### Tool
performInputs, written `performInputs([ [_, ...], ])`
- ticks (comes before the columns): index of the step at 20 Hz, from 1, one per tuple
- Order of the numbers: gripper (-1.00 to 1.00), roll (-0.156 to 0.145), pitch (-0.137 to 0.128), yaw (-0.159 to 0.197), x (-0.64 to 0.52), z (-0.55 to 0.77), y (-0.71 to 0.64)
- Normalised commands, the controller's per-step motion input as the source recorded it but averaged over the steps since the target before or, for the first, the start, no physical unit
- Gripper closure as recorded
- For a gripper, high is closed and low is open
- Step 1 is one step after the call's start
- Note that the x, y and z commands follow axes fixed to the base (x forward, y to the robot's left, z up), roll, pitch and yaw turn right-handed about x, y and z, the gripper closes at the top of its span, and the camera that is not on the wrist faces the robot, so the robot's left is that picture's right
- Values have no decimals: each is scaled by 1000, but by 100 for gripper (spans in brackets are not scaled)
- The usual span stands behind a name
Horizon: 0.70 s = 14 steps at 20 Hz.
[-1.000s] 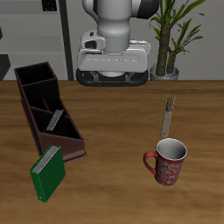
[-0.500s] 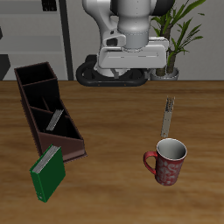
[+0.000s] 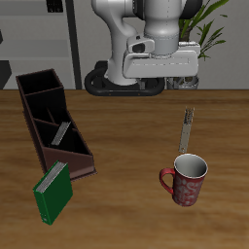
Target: Place the black book into the right desk caddy's left compartment and place the red mug into the right desk caddy's right compartment
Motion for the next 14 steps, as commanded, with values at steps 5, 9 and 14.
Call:
performInputs([
  [5,-100,6,-19,2,237,71,276],
  [9,-100,71,-28,-27,311,78,197],
  [14,-100,10,-6,-6,232,59,108],
])
